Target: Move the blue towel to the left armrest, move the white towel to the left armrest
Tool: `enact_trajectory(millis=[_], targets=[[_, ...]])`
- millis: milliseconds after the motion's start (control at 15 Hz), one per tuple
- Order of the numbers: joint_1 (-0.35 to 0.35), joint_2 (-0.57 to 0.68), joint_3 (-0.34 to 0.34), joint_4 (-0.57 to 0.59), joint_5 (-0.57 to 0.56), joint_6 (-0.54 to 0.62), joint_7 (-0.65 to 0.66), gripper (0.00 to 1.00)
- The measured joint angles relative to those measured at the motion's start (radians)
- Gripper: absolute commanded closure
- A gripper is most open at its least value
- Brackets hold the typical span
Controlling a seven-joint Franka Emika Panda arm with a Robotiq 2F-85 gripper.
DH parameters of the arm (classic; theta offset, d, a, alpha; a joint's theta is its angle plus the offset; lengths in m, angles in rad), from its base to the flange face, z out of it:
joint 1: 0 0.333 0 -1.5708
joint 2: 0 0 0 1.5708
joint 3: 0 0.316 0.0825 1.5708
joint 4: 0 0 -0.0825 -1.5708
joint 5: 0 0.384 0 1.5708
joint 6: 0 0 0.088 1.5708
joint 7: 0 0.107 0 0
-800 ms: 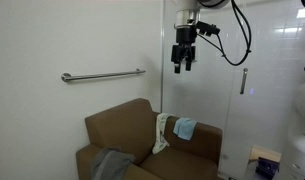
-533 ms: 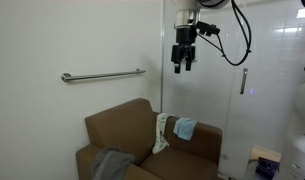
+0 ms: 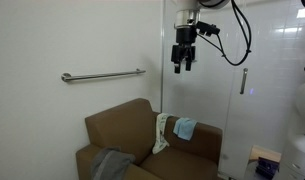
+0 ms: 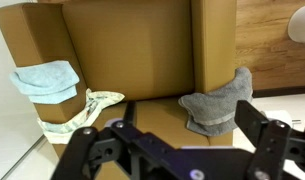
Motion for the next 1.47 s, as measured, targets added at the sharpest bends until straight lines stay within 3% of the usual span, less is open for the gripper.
enact_trajectory(millis=[933,1467], targets=[[-0.002,-0.141,-0.057,-0.098,0.031,0.06,0.049,0.0],[-0.01,-0.138,-0.081,-0.099,0.046,0.055,0.056,0.0]])
